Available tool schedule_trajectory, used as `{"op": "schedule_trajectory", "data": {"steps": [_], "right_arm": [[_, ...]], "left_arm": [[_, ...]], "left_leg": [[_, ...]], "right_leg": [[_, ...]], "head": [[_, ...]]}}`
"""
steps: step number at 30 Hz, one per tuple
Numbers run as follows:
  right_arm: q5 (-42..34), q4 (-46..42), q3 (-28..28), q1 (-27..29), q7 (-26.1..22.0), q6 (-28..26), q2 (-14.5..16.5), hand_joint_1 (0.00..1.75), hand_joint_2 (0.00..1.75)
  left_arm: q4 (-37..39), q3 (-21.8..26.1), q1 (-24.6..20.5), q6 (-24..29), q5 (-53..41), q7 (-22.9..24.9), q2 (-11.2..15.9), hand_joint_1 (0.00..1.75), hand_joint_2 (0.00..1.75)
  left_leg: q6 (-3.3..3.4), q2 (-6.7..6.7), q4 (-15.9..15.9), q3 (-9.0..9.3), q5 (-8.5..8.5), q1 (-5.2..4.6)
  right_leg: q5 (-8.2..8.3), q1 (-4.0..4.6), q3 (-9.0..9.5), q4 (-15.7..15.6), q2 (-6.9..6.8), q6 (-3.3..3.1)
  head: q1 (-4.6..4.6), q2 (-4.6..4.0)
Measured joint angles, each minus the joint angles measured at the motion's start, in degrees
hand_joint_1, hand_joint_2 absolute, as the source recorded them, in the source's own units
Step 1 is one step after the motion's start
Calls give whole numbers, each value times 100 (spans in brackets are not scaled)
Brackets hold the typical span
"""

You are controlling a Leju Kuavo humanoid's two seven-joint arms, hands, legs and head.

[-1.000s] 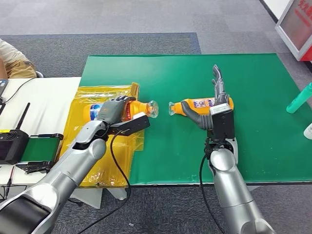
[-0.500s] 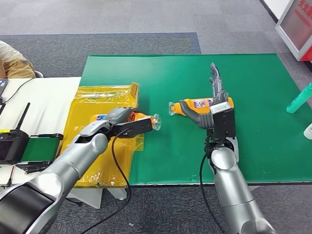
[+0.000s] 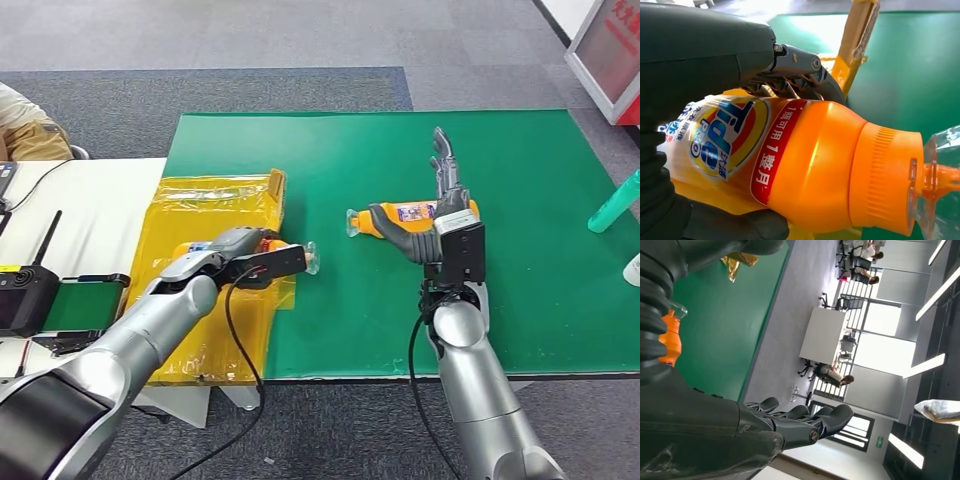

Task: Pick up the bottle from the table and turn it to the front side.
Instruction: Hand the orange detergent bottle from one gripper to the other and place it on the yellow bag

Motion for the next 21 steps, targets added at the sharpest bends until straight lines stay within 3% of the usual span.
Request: {"op": "schedule_trajectory", "data": {"steps": [3, 21], "right_arm": [[-48, 0, 0, -1, -28, -20, 0, 0, 175], [-109, 1, 0, -67, -58, -30, 0, 0, 175]], "left_arm": [[91, -12, 1, -87, 97, 17, 14, 0, 175], [261, -16, 4, 176, 181, 60, 46, 0, 175]], "left_leg": [[0, 0, 0, 0, 0, 0], [0, 0, 0, 0, 0, 0]], "right_leg": [[0, 0, 0, 0, 0, 0], [0, 0, 0, 1, 0, 0]], "head": [[1, 0], [0, 0]]}}
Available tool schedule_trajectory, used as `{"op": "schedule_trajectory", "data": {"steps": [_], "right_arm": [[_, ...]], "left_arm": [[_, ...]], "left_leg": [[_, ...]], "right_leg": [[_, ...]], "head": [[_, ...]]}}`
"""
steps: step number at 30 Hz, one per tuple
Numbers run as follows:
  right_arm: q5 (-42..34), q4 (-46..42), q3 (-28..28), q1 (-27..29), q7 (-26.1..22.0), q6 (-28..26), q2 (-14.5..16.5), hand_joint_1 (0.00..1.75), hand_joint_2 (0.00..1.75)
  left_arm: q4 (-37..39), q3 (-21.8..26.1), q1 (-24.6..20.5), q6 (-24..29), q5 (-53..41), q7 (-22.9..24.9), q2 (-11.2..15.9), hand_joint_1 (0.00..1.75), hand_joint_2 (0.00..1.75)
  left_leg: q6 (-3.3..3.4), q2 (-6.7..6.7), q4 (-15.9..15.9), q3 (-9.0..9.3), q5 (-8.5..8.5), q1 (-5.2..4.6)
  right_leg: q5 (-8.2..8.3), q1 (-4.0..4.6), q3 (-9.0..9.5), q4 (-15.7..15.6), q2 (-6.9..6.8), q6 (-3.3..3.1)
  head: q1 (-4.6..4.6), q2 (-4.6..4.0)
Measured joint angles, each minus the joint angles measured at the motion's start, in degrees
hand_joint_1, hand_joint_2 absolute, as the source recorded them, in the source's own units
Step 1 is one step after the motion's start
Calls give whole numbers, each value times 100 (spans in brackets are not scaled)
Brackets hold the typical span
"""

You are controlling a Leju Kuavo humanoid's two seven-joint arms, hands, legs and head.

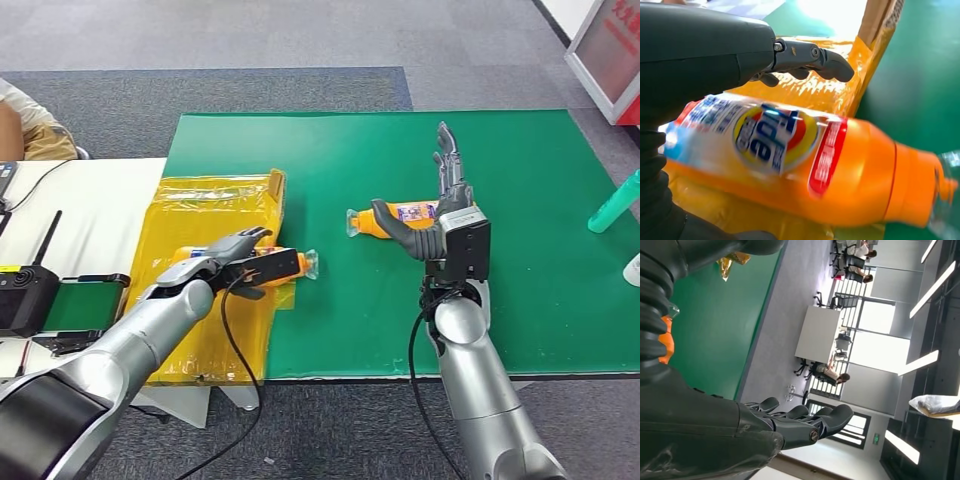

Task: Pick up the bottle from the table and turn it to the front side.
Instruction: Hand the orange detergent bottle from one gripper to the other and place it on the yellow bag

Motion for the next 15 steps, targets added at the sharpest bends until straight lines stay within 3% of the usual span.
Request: {"op": "schedule_trajectory", "data": {"steps": [8, 15], "right_arm": [[9, 40, 0, -2, -6, 18, 0, 0, 175], [6, 115, -2, 14, -94, 18, -1, 0, 175]], "left_arm": [[-171, 160, 5, 607, 400, -366, 15, 0, 175], [-765, 512, 201, 580, 1177, -982, 168, 0, 175]], "left_leg": [[0, 0, 0, 0, 0, 0], [0, 0, 0, 0, 0, 0]], "right_leg": [[0, 0, 0, 0, 0, 0], [0, 0, -1, 0, 1, 0]], "head": [[1, 0], [-1, 0]]}}
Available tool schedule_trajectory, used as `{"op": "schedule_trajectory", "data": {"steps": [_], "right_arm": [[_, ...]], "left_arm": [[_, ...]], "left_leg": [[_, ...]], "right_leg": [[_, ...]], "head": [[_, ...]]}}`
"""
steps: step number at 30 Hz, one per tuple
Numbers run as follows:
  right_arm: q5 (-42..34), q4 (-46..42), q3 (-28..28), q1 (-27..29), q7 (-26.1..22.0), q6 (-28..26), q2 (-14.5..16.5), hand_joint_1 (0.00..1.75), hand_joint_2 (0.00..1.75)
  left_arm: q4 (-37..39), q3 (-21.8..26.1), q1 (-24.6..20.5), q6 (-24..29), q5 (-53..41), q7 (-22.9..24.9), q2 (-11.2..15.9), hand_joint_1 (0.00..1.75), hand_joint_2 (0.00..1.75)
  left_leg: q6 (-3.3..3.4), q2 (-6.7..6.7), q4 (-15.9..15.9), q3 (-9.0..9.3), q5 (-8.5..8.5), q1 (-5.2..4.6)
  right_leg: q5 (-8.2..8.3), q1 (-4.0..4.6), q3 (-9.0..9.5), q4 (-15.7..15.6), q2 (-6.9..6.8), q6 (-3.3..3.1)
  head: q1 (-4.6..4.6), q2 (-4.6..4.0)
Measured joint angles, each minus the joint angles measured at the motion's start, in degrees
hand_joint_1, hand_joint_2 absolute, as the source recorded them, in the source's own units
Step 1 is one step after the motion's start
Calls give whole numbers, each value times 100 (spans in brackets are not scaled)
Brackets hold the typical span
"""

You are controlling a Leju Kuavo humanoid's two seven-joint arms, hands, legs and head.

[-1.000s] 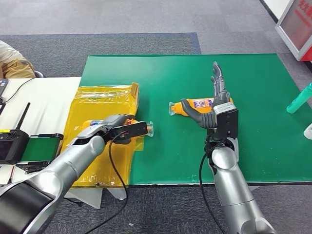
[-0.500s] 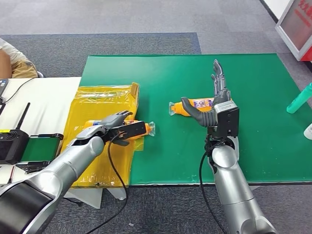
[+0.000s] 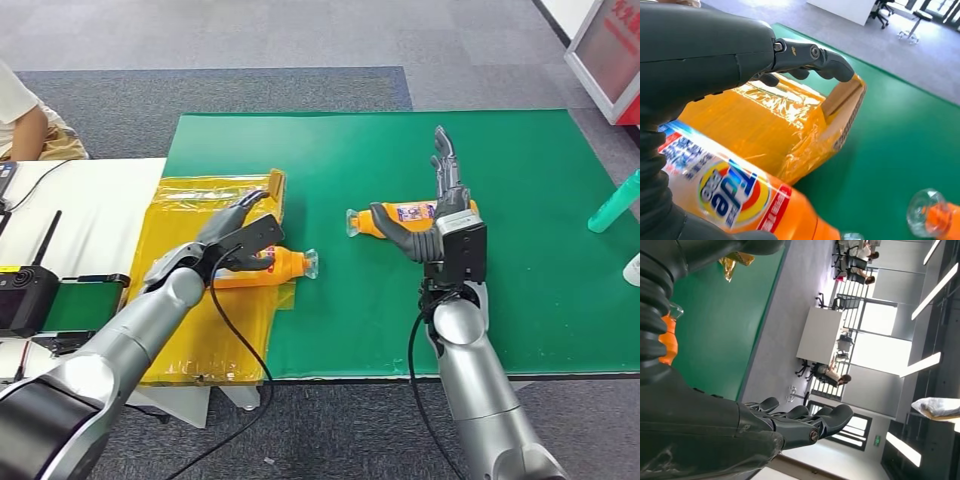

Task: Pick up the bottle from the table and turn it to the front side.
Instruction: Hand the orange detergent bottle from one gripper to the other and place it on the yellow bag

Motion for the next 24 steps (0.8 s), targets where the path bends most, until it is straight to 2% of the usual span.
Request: {"op": "schedule_trajectory", "data": {"steps": [3, 6, 11, 15, 19, 22, 24], "right_arm": [[-37, 46, 0, 3, -49, 9, -6, 0, 175], [-97, 125, 6, -2, -83, 67, -36, 0, 175], [-137, 324, 79, -22, -64, 220, -149, 0, 175], [-173, 398, 156, -21, -56, 274, -191, 0, 175], [-406, 407, 232, 14, 3, 390, -207, 0, 175], [-631, 398, 304, 67, 3, 477, -207, 0, 175], [-704, 354, 346, 127, -8, 471, -207, 0, 175]], "left_arm": [[-368, 176, 194, -336, 637, -415, 132, 0, 175], [-990, 431, 576, -692, 1627, -914, 351, 0, 175], [-2123, 789, 1325, -618, 2312, -1180, 720, 0, 175], [-2743, 1015, 1799, -437, 2874, -1290, 820, 0, 175], [-3482, 1320, 2459, -207, 3790, -1461, 807, 0, 0], [-3948, 1551, 2882, -206, 4616, -1633, 708, 0, 0], [-4248, 1653, 3075, -14, 4907, -1711, 602, 0, 0]], "left_leg": [[0, 0, 0, 0, 0, 0], [0, 1, -1, 0, 0, 0], [-1, 1, -1, -3, -1, 1], [-1, 1, -1, -4, -2, 1], [-1, 2, 0, -4, -4, 0], [-1, 1, 0, -5, -5, 1], [-1, 1, 0, -5, -5, 1]], "right_leg": [[0, 1, 1, 1, 0, 0], [-1, 1, 0, 2, 2, -1], [-5, 2, -4, 1, -2, -2], [-5, 2, -2, 1, -1, -3], [-5, 1, -6, 0, 1, -3], [-6, 2, -9, 0, 1, -3], [-6, 2, -9, -1, 0, -4]], "head": [[1, 0], [0, 0], [-1, 0], [0, 0], [0, 0], [-1, 0], [-1, 0]]}}
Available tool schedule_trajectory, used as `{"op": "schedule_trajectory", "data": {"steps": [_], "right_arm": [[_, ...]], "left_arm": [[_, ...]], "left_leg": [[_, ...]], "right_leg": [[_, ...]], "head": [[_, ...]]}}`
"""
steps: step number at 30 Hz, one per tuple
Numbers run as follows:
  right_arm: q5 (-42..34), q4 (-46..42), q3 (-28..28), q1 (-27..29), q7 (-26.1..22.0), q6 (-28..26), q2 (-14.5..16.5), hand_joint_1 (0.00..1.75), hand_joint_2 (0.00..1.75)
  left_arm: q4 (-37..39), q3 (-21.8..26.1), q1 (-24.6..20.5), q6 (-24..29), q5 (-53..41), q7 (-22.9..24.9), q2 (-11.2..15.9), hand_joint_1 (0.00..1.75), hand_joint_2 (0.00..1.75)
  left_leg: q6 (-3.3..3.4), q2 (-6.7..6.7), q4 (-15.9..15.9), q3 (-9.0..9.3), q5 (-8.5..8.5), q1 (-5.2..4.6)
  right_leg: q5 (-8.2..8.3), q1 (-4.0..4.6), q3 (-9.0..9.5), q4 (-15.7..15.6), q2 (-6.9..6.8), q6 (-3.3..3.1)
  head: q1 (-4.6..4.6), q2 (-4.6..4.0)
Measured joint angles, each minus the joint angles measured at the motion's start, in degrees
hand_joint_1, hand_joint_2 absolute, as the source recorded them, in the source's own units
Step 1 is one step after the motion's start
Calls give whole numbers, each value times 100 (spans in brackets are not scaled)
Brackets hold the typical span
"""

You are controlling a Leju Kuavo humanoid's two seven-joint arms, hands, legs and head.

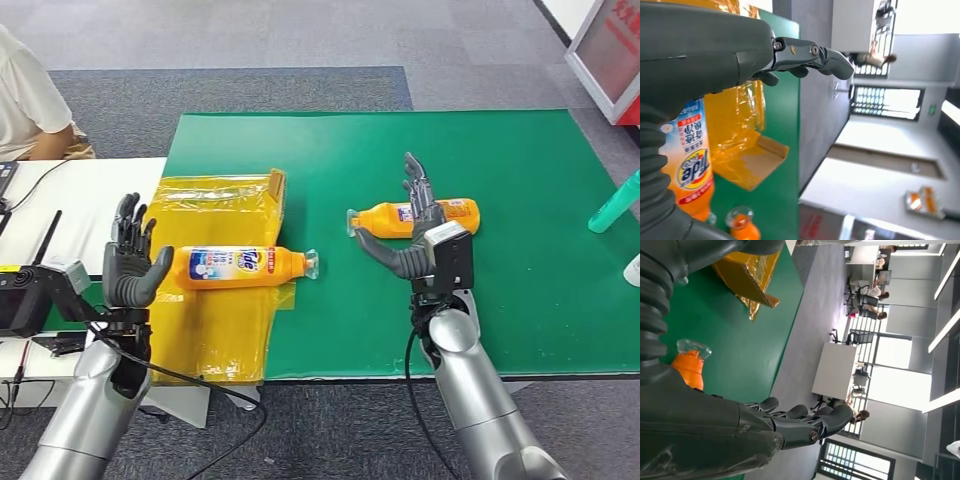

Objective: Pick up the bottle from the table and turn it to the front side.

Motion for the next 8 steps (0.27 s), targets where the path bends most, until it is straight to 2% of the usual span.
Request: {"op": "schedule_trajectory", "data": {"steps": [5, 8], "right_arm": [[-16, -269, 49, 225, -3, -170, -20, 0, 175], [-7, -406, 49, 320, -5, -230, -37, 0, 175]], "left_arm": [[-689, 26, 211, 916, 69, 42, -215, 0, 0], [-941, -13, 228, 1158, 45, -19, -262, 0, 0]], "left_leg": [[1, 0, 0, 0, -1, 0], [1, 0, 0, 0, 0, 0]], "right_leg": [[0, 0, 1, -1, 0, 0], [1, -1, 1, -1, 0, 0]], "head": [[1, 0], [0, 0]]}}
